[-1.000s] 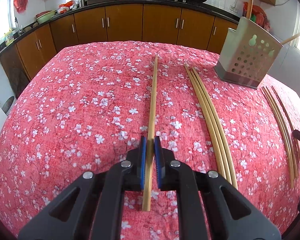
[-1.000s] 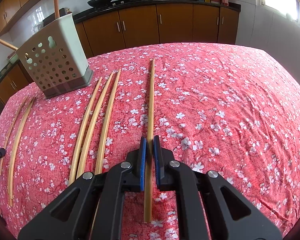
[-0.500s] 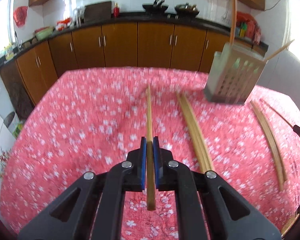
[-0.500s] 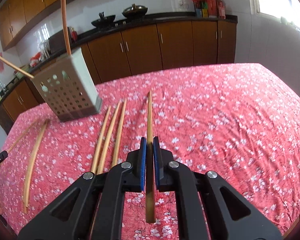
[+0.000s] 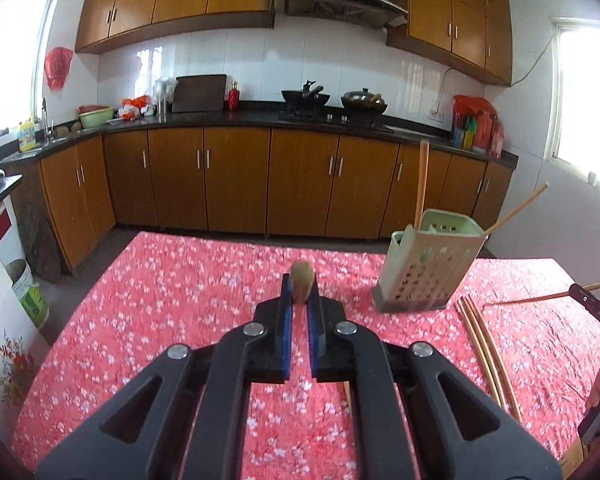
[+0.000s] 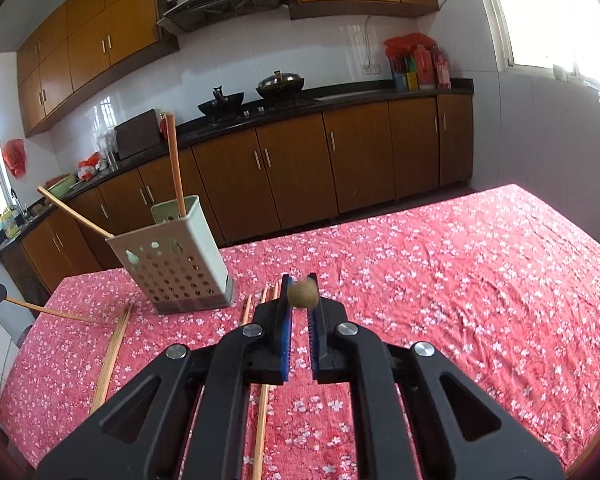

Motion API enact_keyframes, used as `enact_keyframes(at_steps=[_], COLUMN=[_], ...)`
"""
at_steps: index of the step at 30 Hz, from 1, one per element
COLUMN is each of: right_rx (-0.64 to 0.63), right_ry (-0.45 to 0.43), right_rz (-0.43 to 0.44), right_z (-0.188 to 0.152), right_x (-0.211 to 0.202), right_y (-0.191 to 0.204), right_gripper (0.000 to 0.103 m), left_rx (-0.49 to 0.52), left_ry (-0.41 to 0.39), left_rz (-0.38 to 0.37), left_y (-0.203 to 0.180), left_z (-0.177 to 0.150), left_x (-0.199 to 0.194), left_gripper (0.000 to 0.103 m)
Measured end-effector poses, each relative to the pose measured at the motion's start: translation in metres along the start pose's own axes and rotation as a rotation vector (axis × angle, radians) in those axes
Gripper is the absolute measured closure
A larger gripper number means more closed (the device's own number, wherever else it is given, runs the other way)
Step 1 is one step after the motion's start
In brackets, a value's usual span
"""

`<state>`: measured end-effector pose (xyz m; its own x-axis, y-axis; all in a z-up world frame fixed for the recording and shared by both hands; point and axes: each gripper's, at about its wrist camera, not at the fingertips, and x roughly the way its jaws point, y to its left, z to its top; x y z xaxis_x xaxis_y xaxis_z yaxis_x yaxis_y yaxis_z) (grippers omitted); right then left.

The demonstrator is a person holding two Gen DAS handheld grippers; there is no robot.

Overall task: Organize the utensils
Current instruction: 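Lift both chopsticks upright and carry them over the utensil holder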

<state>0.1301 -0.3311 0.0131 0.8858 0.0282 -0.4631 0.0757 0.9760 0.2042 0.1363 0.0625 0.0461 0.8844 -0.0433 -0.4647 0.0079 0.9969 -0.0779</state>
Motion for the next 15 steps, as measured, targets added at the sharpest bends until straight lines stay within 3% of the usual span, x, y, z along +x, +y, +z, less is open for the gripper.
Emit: enact_keyframes(at_steps=[8, 15], right_rx=[-0.014, -0.005], right_ry=[-0.081, -0.148], right_rz=[0.036, 0.177], right_z=[0.030, 0.066], right_x=[-0.018, -0.046], right_y=[0.011, 0.031], right_gripper=[0.096, 0.096], left_rx=[0.053, 0.056], left_ry=[-0.044, -0.119], left_rz=[-0.051, -0.135], left_y=[-0.016, -0.040], left_z=[0.030, 0.063], left_x=[-0.017, -0.038], left_gripper=[0.096, 0.096])
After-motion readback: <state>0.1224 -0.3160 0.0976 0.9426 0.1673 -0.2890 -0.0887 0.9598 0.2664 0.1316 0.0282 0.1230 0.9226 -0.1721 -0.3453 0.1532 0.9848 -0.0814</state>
